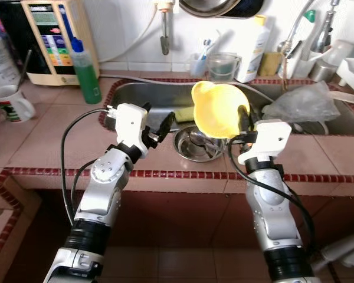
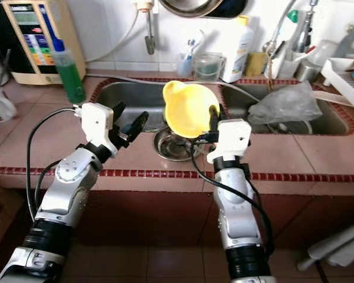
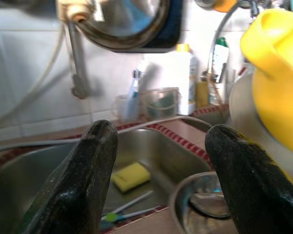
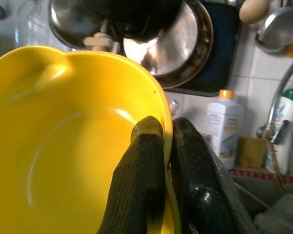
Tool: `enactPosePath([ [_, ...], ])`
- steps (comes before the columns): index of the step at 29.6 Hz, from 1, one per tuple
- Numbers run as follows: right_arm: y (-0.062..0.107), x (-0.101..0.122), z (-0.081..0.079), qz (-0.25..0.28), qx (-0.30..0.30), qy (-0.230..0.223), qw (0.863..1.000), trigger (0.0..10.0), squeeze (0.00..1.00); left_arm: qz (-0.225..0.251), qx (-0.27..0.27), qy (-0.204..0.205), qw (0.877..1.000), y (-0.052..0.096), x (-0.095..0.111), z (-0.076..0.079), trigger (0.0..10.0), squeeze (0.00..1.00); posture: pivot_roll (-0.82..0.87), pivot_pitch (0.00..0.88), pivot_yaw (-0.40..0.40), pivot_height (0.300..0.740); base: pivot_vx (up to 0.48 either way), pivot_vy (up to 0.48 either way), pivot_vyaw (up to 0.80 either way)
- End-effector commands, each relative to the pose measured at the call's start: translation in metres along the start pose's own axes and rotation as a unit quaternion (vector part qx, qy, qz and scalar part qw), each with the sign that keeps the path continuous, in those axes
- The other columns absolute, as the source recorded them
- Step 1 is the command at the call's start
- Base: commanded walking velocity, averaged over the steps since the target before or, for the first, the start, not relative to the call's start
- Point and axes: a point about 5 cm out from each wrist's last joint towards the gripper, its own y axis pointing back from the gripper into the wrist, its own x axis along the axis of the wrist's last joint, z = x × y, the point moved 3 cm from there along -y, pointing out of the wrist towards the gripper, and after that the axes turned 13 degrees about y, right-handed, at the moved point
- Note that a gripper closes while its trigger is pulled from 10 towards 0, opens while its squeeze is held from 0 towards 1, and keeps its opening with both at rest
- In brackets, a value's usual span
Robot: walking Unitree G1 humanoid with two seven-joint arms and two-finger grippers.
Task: Kitchen organization
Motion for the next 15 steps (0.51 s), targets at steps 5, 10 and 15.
enactPosePath([
  [5,-0.0024,0.0069,0.0023,0.014,-0.004,-0.001,1.0,10.0,0.0,-0.003,-0.01,-0.002,1.0,-0.0008,0.0009,0.0041,10.0,0.0,-0.07,0.0,0.015,0.74,0.152,0.0,0.0],
  [10,-0.0026,0.0063,0.0029,0.013,-0.003,0.001,1.0,10.0,0.0,-0.004,-0.012,-0.001,1.0,-0.0009,0.0005,0.0045,10.0,0.0,-0.08,0.0,0.012,0.74,0.299,0.0,0.0],
  [15,-0.0028,0.0062,0.003,0.012,-0.002,0.0,1.0,10.0,0.0,-0.003,-0.012,0.001,1.0,-0.0007,0.0008,0.0044,10.0,0.0,-0.08,0.0,0.01,0.74,0.332,0.0,0.0],
])
